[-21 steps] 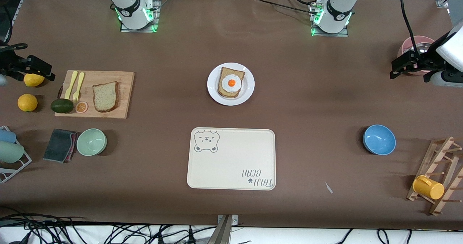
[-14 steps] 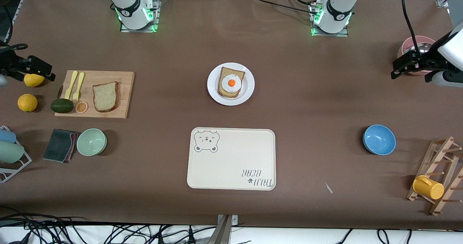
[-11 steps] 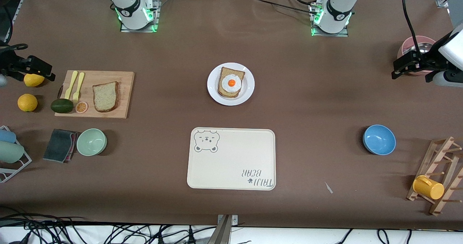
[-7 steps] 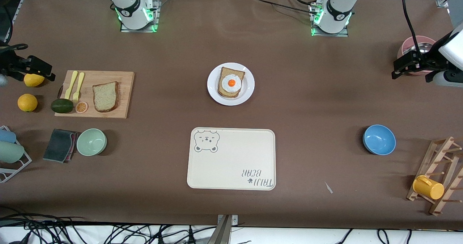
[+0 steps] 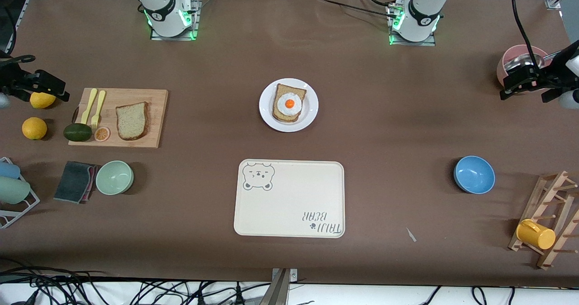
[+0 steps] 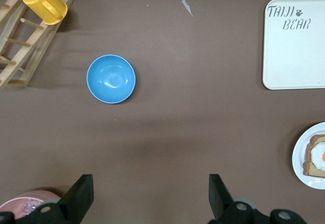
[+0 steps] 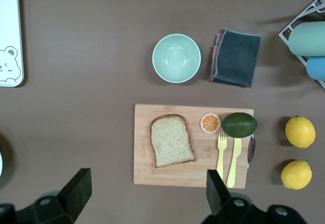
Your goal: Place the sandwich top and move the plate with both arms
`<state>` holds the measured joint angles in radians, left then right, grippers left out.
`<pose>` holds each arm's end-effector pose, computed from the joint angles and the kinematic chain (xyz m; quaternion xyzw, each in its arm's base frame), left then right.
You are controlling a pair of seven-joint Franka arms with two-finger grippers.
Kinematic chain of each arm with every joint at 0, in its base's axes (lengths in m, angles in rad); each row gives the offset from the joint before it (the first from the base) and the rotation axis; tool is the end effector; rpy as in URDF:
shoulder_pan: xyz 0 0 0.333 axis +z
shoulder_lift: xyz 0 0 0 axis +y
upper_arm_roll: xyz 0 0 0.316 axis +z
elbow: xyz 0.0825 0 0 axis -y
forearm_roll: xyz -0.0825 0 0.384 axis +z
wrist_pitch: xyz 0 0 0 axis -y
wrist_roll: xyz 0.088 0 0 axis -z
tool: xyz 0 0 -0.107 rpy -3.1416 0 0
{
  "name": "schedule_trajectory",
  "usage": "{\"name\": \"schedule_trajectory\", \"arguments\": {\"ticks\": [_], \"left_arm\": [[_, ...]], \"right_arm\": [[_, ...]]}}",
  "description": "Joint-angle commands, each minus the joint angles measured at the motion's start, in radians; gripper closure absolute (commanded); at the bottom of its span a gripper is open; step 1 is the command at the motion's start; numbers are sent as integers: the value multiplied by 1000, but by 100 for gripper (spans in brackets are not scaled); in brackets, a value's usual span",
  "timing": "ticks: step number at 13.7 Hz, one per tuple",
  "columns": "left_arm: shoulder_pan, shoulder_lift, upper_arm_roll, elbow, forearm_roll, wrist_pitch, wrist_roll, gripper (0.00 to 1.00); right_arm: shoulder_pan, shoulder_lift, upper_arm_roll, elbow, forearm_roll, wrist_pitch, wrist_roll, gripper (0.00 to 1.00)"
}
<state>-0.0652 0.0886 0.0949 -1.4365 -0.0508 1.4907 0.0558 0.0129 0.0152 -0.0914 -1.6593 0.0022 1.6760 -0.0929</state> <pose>0.5741 0.0086 0.6308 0.9995 -0.0148 -0.0161 0.0219 0.5642 -0.0438 0.5832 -1.0000 -0.0071 -0.0008 0.0003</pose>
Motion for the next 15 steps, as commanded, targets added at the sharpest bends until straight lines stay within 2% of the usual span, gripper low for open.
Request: {"name": "schedule_trajectory", "arguments": {"ticks": [1, 6, 10, 15], "left_arm": [[19, 8, 2, 24, -38, -15, 58, 0], [18, 22, -1, 24, -26, -7, 48, 0], [19, 16, -4, 14, 34, -18, 59, 0], [24, 22, -3, 10, 35, -20, 48, 0]], "right_arm": [[-14, 0, 9, -2, -4, -7, 5, 0], [-11, -1, 13, -2, -14, -10, 2, 0], [-8, 3, 13, 0, -8, -12, 8, 0], [-8, 130, 13, -2, -2, -3, 7, 0]]}}
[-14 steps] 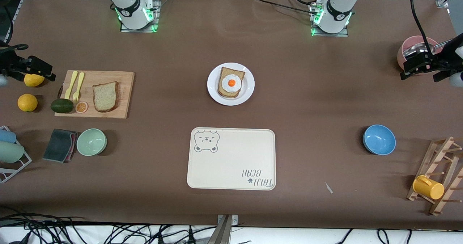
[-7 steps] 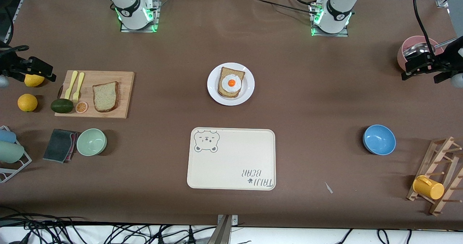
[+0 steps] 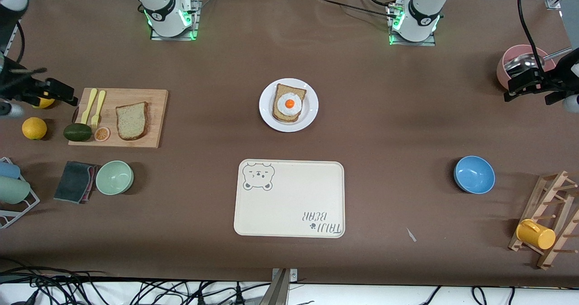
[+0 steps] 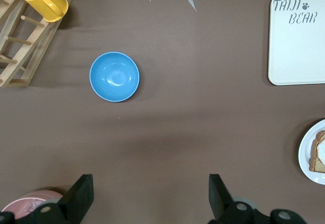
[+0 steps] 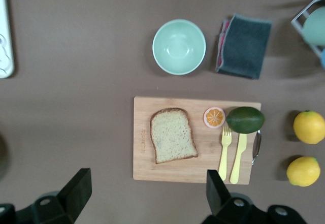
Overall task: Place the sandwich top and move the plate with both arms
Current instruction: 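Grasp the bread slice with the right gripper while the left gripper advances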
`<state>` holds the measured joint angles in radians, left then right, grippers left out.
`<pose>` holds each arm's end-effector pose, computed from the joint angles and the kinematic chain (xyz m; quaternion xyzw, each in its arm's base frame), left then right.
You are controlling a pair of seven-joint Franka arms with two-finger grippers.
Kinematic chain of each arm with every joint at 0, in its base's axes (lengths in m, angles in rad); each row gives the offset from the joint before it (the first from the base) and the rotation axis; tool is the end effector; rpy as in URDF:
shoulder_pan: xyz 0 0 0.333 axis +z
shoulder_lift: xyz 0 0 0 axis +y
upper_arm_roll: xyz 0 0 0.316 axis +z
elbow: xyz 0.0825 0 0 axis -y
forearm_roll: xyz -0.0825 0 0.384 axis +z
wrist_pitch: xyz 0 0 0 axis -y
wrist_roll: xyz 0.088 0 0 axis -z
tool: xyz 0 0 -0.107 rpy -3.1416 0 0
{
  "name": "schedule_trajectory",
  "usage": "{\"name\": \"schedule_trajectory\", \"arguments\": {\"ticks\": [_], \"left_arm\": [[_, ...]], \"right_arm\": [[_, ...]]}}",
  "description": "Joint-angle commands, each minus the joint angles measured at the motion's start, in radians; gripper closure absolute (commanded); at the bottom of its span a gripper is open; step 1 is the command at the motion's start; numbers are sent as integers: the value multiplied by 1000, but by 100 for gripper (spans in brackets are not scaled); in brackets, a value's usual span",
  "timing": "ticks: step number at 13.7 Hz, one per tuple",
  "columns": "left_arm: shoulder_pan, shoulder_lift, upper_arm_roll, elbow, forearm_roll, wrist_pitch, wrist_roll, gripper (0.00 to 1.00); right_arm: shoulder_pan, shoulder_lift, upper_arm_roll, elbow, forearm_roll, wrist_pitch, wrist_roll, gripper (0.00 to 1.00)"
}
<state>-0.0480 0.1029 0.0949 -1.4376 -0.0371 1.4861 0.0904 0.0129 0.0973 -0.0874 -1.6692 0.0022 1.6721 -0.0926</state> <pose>0.5775 0.0198 0.6216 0.9993 -0.0229 -0.0260 0.0155 0.5815 -0.0413 0.5311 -0.9989 -0.0089 0.0471 0.0008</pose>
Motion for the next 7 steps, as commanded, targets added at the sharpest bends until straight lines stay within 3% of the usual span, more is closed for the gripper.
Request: {"name": "schedule_trajectory", "arguments": {"ticks": [1, 5, 7], "left_arm": [[5, 14, -1, 11, 13, -13, 11, 0], [57, 115, 2, 16, -94, -15, 14, 0], [92, 152, 2, 10, -188, -23, 20, 0]], "right_arm": [[-1, 62, 11, 8, -16, 12, 10, 0], [25, 142, 11, -82, -39, 131, 105, 0], [65, 142, 11, -214, -137, 263, 181, 0]]}}
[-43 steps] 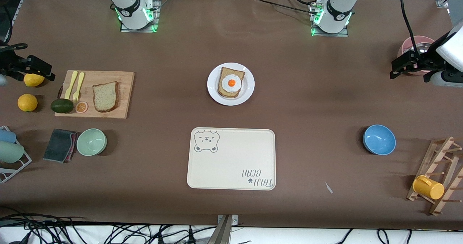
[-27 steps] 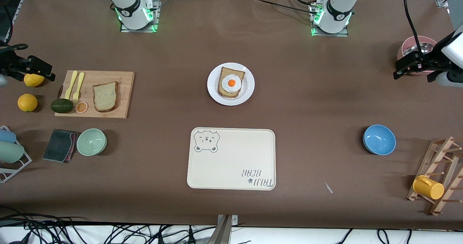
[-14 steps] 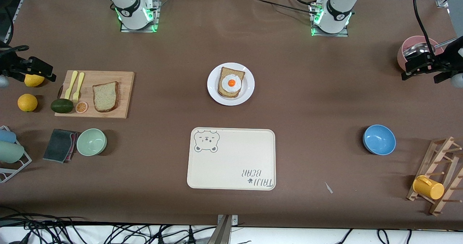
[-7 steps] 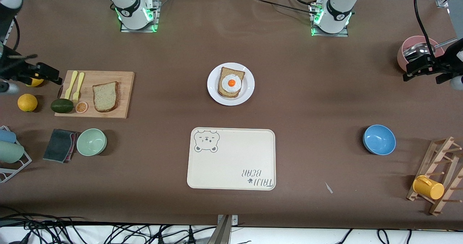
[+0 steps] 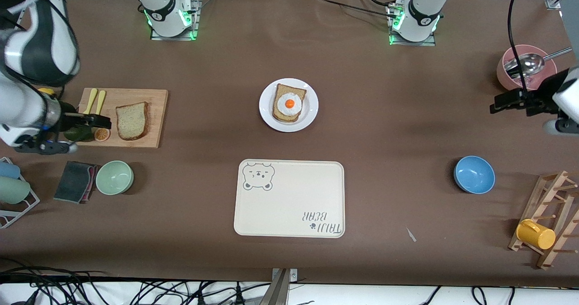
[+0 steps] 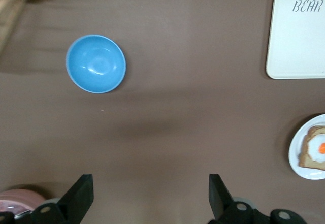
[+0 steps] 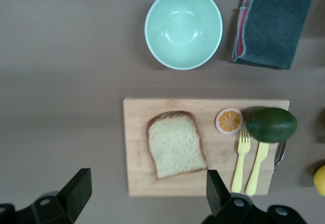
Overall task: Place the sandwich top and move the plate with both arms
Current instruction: 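Grasp the bread slice with the right gripper while the left gripper advances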
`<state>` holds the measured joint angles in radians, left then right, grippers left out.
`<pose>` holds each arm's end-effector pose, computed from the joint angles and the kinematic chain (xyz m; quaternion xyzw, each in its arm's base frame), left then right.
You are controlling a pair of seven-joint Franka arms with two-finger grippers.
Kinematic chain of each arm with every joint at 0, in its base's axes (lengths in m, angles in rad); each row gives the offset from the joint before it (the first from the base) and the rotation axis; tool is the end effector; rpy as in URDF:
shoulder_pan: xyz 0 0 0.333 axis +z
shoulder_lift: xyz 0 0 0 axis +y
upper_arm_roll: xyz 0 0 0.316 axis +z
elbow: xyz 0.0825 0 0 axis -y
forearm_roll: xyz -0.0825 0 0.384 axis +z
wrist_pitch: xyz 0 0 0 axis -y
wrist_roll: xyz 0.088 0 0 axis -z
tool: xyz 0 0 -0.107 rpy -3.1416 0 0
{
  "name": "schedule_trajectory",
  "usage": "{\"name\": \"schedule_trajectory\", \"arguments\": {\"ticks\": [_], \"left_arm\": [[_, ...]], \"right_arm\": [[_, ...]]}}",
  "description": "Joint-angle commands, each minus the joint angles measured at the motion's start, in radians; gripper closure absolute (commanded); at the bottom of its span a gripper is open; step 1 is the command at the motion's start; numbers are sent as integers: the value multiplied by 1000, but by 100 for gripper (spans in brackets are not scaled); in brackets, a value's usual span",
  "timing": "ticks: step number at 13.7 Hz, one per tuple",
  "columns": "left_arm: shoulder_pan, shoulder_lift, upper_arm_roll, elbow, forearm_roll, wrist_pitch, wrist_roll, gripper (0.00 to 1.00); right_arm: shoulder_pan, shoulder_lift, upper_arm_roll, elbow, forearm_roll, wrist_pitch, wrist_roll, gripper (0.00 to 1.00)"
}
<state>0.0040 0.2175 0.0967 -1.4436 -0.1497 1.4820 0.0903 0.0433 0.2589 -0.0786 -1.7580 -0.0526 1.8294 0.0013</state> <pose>0.6052 0.0380 0.5518 0.9940 0.0050 -0.0822 0.0725 0.6088 -0.0227 0.4052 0.9950 -0.0088 -0.0938 0.0332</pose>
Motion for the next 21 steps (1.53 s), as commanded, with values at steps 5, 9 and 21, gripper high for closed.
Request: {"name": "schedule_trajectory", "arguments": {"ticks": [5, 9, 21], "left_arm": [[172, 129, -5, -21, -429, -193, 205, 0], [195, 186, -6, -55, -496, -209, 239, 0], [182, 223, -51, -233, -606, -94, 488, 0]], "right_arm": [[96, 6, 2, -339, -176, 345, 389, 4], [107, 57, -6, -434, -233, 464, 462, 20], [99, 111, -13, -414, -230, 484, 460, 100]]}}
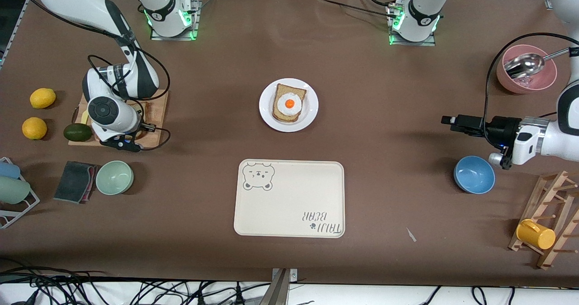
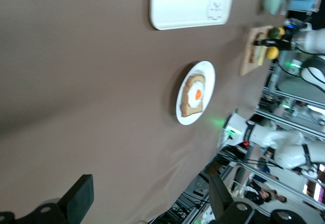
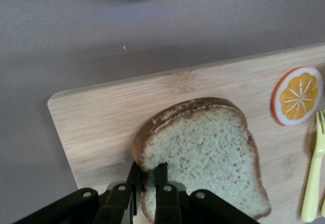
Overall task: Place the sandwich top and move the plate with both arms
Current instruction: 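Carry the bread with the right gripper toward the egg toast plate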
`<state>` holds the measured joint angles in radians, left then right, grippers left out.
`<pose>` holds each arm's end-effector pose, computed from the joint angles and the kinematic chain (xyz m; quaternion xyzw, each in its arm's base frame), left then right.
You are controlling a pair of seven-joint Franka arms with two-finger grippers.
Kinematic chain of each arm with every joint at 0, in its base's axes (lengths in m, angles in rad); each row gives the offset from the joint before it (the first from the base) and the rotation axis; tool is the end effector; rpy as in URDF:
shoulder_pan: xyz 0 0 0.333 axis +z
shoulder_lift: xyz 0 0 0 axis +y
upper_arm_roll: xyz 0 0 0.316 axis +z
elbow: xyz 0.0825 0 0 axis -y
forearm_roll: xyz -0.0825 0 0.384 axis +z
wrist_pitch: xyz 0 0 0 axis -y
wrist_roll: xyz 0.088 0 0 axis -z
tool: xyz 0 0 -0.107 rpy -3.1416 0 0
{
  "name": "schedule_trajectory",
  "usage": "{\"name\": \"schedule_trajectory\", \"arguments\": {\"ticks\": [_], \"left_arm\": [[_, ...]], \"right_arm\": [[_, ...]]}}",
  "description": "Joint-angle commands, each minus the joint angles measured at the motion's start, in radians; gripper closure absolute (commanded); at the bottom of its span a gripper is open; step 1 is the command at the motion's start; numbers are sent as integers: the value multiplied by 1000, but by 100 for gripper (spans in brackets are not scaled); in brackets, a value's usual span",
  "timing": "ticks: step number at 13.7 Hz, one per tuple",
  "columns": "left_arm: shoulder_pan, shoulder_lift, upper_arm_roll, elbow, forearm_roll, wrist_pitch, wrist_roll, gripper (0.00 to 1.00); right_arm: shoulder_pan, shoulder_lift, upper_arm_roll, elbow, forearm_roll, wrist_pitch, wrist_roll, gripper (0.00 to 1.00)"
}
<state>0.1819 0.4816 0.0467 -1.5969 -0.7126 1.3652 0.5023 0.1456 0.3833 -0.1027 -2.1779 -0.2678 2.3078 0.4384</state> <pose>0.6090 0.0557 0.3464 0.8812 -0.0672 -0.1862 0.4294 0.5333 0.0162 0.1954 0.9820 -0.0921 -0.0969 0.1331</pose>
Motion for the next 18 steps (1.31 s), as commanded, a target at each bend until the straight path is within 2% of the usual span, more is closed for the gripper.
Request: {"name": "schedule_trajectory", "arguments": {"ticks": [1, 4, 8, 10, 14, 17, 18], "left_arm": [[-1, -40, -5, -93, -47, 26, 93, 0], [-4, -43, -25, -162, -85, 83, 175, 4], [-9, -31, -54, -228, -195, 143, 180, 1], [-28, -31, -76, -229, -202, 181, 183, 1], [-38, -43, -126, -330, -220, 328, 266, 1], [-36, -44, -177, -402, -270, 408, 312, 1], [-36, -44, -180, -437, -315, 425, 338, 4]], "right_arm": [[3, -23, 15, 27, -10, -19, 16, 100], [12, -18, 55, 165, 2, -233, 28, 100], [73, -14, 71, 286, 19, -373, 71, 100], [126, -9, 71, 361, 89, -471, 71, 100], [248, 43, 71, 541, 269, -605, 74, 100], [317, 106, 71, 654, 392, -625, 234, 100], [360, 130, 72, 687, 413, -625, 290, 100]]}}
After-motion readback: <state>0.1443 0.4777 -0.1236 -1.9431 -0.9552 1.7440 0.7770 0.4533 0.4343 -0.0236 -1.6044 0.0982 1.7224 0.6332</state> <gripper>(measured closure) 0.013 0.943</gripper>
